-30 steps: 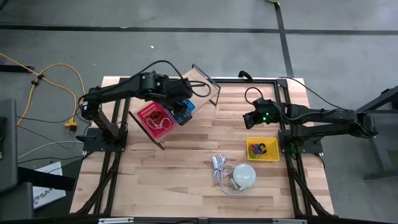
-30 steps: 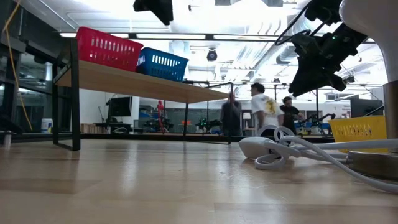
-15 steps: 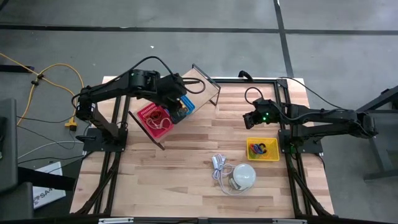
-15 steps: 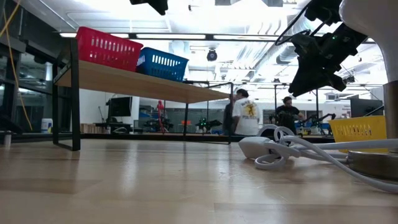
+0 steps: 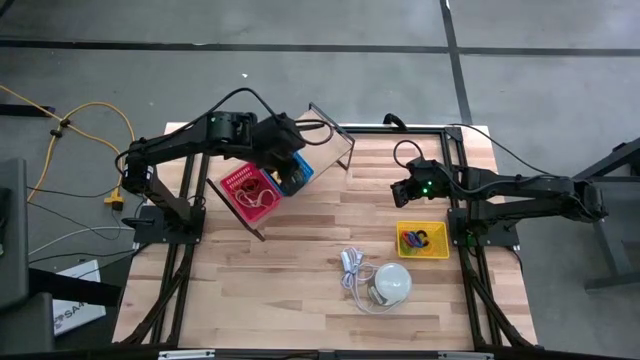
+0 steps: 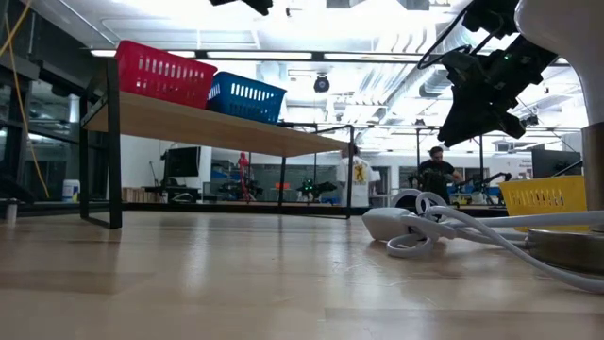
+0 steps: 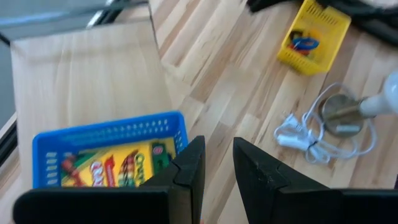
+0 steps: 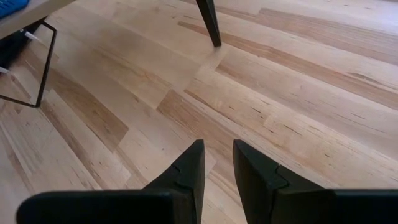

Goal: Pick & Place Office Desk Supplies
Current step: Put the yellow bin with the spring keychains on the shelf

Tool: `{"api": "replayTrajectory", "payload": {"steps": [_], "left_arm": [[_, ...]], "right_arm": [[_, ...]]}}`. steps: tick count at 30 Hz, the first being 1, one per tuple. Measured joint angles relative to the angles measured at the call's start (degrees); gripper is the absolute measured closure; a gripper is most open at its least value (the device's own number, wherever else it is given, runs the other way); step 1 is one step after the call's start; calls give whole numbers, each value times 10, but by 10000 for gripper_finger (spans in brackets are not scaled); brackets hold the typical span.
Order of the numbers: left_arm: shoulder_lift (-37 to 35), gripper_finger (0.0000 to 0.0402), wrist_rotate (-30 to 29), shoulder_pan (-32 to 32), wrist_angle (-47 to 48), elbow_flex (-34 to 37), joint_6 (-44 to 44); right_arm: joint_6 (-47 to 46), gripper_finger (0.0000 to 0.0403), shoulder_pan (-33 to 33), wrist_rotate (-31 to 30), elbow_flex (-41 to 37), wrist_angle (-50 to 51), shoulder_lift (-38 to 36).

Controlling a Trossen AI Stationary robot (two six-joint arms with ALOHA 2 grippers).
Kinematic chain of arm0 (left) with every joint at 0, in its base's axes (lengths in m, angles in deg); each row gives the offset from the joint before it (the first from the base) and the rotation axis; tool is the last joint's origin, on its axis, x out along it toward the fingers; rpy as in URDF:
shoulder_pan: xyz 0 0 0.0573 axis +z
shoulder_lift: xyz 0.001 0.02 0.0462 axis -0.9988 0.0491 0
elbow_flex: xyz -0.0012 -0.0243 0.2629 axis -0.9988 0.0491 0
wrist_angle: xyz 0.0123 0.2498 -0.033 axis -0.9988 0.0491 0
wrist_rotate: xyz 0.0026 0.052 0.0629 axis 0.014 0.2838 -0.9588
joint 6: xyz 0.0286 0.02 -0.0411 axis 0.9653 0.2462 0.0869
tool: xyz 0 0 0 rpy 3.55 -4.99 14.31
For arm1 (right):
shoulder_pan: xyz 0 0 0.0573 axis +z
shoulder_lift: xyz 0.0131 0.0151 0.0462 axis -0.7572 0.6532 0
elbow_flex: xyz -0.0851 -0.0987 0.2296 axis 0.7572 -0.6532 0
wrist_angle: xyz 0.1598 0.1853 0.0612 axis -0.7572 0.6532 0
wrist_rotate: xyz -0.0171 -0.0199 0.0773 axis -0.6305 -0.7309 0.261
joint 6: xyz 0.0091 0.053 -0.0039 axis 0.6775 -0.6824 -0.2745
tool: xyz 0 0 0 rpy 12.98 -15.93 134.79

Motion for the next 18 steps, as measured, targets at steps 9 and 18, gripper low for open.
{"api": "replayTrajectory", "payload": {"steps": [9,18], "left_arm": [[0,323,0,0,-100,0,0],[0,323,0,0,-192,0,0]], "right_arm": [[0,332,0,0,0,0,0],[0,332,0,0,0,-2,0]]}}
